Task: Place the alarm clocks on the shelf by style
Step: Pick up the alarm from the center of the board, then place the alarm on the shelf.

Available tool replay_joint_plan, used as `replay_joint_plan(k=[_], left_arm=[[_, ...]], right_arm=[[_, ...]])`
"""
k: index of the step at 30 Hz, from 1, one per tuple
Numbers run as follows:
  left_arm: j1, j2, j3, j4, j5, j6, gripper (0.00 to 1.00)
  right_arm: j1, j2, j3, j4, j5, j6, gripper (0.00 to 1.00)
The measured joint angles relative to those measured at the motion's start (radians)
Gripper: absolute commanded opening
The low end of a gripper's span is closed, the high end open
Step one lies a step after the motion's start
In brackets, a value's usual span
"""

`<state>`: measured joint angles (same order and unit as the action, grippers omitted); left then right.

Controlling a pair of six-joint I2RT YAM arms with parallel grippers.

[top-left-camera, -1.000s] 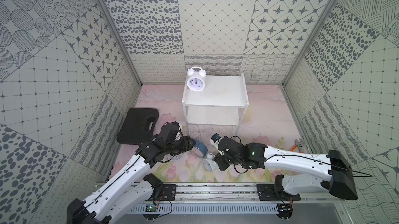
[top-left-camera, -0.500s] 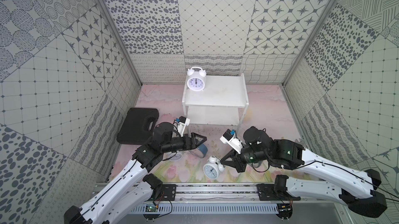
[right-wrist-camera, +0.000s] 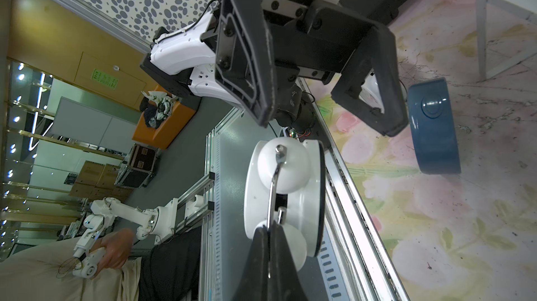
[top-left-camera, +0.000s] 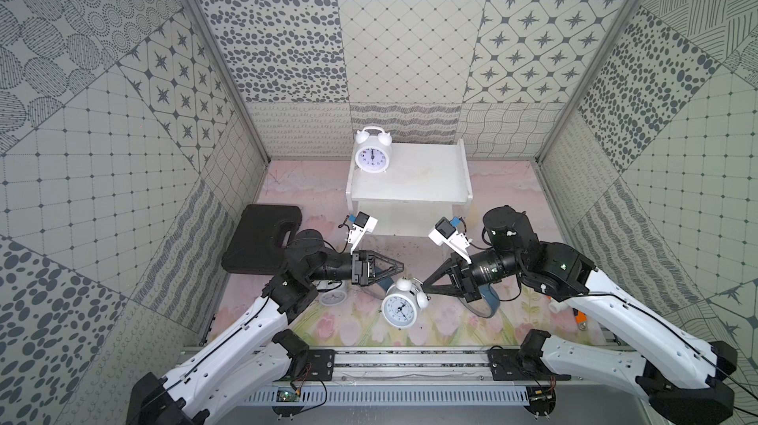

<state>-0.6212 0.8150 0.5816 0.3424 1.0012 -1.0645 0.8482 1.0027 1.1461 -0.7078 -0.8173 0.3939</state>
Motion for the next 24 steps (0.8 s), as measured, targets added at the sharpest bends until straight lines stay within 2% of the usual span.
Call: replay_joint_plan(k=[6, 12, 24], left_arm=[[-0.005, 0.012, -0.010, 0.101, 0.050, -0.053, 0.89], [-0.018, 0.019, -0.012, 0.115, 0.068, -0.053, 0.87], [-0.046, 0.050, -0.004, 0.091, 0.070, -0.019, 0.53]], right_arm=[[-0.069, 0.000, 0.000, 0.004, -0.037, -0.007, 0.00], [-0.116, 0.000, 0.000, 0.017, -0.082, -0.008, 0.00], [-0.188, 0.016, 0.000, 0.027, -0.099, -0.017, 0.00]])
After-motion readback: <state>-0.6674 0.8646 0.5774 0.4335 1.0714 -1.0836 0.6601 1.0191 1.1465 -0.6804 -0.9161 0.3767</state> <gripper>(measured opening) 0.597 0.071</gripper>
